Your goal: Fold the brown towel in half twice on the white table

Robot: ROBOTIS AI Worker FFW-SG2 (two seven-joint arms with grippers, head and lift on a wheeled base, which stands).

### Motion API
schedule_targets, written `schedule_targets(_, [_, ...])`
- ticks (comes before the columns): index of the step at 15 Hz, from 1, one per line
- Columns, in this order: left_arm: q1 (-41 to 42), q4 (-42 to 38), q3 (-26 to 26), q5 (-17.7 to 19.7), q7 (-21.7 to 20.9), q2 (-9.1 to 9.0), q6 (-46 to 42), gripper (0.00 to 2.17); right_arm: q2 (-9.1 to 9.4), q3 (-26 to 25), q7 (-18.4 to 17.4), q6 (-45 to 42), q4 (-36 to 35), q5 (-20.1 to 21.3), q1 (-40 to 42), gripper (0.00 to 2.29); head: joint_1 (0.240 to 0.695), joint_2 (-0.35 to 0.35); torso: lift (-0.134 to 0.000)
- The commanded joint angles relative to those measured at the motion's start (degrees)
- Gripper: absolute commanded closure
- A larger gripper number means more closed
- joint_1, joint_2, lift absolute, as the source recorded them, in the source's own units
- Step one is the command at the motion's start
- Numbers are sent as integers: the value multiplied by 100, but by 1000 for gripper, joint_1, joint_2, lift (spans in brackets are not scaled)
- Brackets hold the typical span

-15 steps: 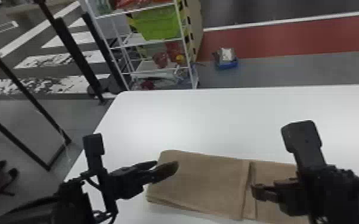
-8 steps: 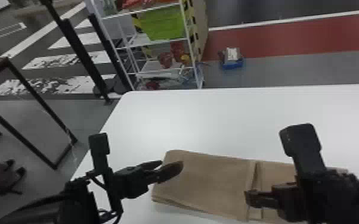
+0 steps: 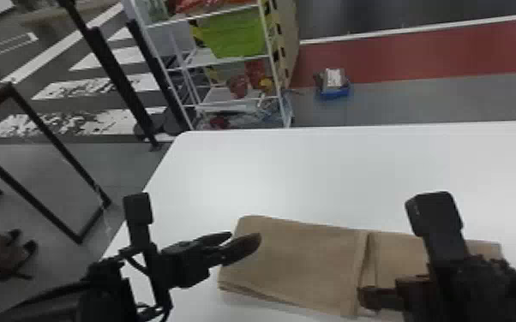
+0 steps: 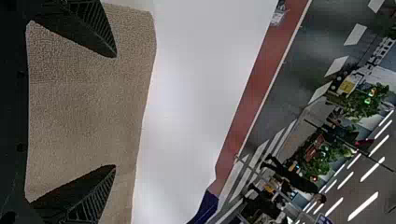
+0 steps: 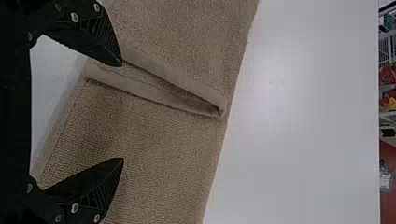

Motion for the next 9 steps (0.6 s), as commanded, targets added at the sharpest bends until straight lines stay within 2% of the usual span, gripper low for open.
schedule_targets(1, [13, 0, 42, 0, -14, -24, 18, 36, 5, 11, 3, 82, 244, -69, -78, 184, 695, 350, -124])
schedule_targets(4, [40, -9, 139, 18, -84, -24, 36, 36, 5, 81, -15, 82, 270, -69, -122, 188, 695, 350, -124])
schedule_targets(6, [40, 0, 174, 35, -93, -24, 36, 36, 5, 90, -85, 82, -3, -43, -122, 188, 695, 350, -124])
schedule_targets(8, [31, 0, 183, 35, -93, -24, 36, 36, 5, 116, -85, 82, -319, 309, -184, 188, 695, 350, -124])
schedule_targets(9, [13, 0, 174, 35, -84, -24, 36, 36, 5, 116, 47, 82, -363, 537, -245, 188, 695, 350, -124])
